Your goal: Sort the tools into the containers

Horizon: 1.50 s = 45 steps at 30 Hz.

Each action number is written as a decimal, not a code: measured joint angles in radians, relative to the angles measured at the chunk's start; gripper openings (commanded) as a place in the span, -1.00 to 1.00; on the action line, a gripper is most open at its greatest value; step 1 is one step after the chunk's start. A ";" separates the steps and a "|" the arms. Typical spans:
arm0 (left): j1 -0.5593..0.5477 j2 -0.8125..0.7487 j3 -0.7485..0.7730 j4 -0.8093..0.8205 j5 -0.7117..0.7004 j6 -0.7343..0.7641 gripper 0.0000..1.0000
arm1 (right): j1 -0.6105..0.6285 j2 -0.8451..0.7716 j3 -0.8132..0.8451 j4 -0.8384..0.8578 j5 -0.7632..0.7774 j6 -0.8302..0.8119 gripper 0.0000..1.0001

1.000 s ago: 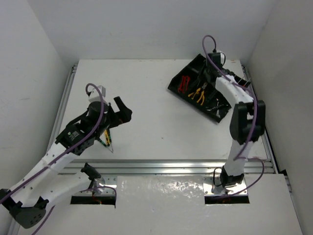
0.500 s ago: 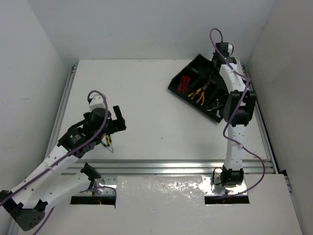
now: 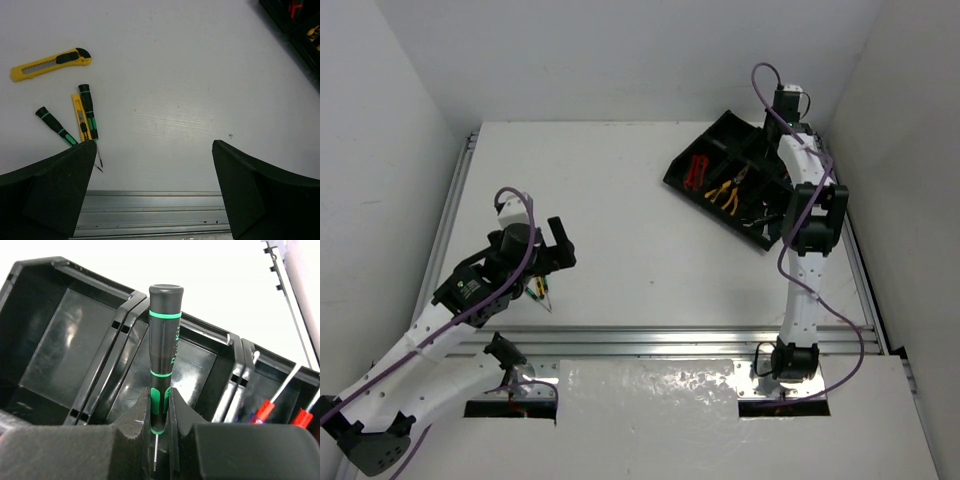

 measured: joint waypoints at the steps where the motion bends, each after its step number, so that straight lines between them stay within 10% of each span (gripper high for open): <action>1: 0.000 0.000 -0.002 0.000 0.000 0.000 0.99 | 0.000 0.008 0.000 0.005 0.000 -0.010 -0.98; 7: 0.000 -0.005 -0.006 0.000 0.006 0.000 1.00 | 0.000 0.056 -0.003 0.032 -0.019 -0.061 -0.81; 15: 0.000 -0.015 -0.006 0.009 0.007 0.002 1.00 | -0.004 0.061 -0.014 0.057 -0.040 -0.089 0.33; 22: 0.000 0.030 -0.006 -0.010 -0.042 -0.031 0.99 | 0.010 -0.016 -0.092 0.038 -0.058 -0.056 0.42; 28: 0.011 0.134 -0.024 -0.002 -0.082 -0.141 0.94 | 0.103 -0.204 -0.196 0.023 -0.056 0.013 0.89; 39: 0.261 0.447 -0.209 0.168 0.029 -0.221 0.04 | 0.524 -0.984 -0.922 0.118 -0.192 0.150 0.75; 45: 0.330 0.596 -0.189 0.237 0.024 -0.225 -0.09 | 0.568 -1.184 -1.181 0.113 -0.253 0.198 0.71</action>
